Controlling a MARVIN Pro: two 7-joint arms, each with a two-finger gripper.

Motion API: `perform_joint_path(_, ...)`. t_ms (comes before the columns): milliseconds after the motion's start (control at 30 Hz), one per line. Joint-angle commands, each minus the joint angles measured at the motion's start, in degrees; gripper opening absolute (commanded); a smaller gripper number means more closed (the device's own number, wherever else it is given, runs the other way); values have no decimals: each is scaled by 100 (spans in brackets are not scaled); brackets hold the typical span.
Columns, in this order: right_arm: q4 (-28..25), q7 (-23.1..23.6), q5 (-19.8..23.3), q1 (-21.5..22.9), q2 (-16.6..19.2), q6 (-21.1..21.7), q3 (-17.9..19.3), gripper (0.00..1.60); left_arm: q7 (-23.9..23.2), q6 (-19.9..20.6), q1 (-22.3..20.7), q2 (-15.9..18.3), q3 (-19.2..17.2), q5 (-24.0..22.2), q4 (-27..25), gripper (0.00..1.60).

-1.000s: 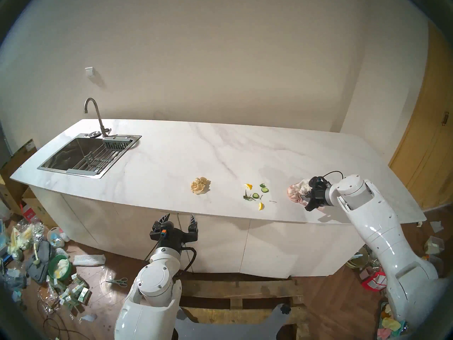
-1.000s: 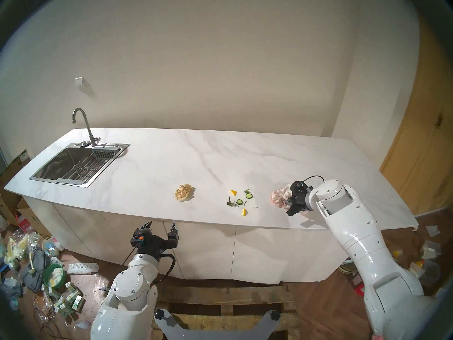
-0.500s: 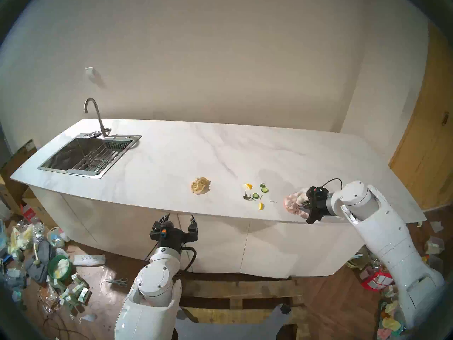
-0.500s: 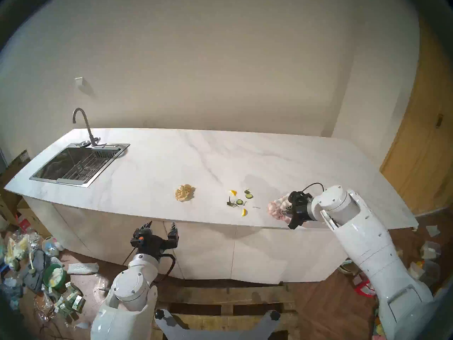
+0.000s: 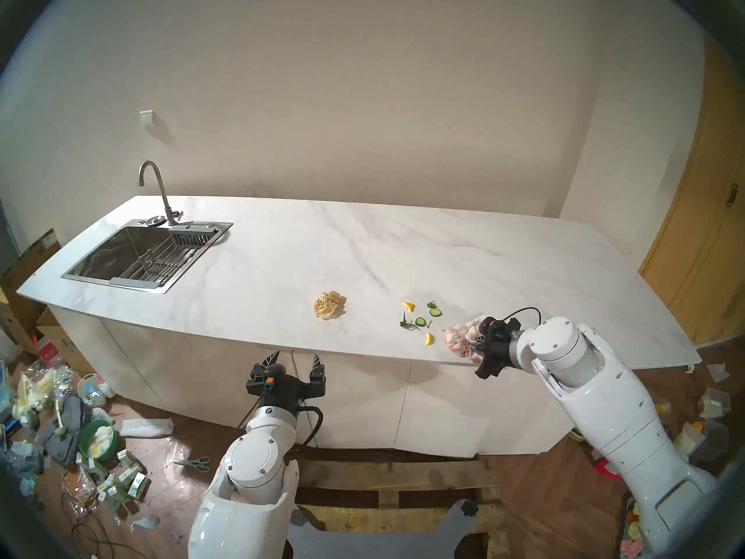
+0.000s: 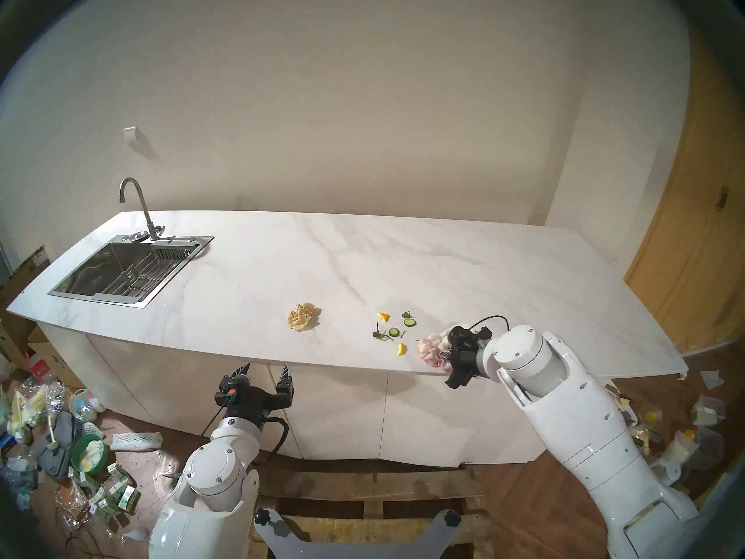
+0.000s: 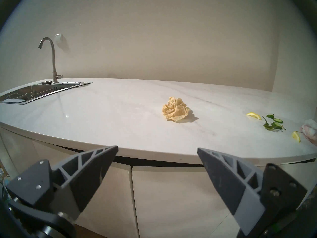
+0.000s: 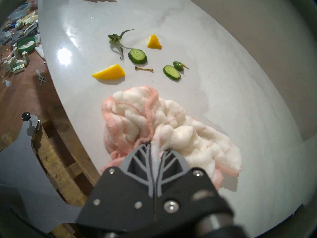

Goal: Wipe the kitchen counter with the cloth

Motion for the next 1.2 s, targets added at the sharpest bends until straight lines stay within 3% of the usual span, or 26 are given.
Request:
perform_joint_path(0, 28, -423, -48, -28, -744, 268, -331, 0, -31, -39, -30, 8, 14, -10, -168, 160)
perform_joint_path(33, -2, -473, 80, 42, -609, 263, -512, 0, -30, -39, -31, 8, 15, -9, -165, 160)
perform_joint_path(200, -56, -737, 47, 115, -911, 392, -779, 0, -27, -40, -34, 7, 15, -8, -160, 160)
perform_joint_path(367, -50, -1040, 76, 215, -1118, 425, -1291, 0, -22, -40, -42, 4, 15, -5, -145, 160)
perform_joint_path(700, 412, -1964, 212, 761, -1696, 555, -2064, 0, -19, -41, -44, 5, 15, -5, -142, 160)
perform_joint_path(1167, 1097, -2637, 622, 1489, -2272, 525, -2988, 0, -16, -40, -49, 3, 16, -4, -133, 160)
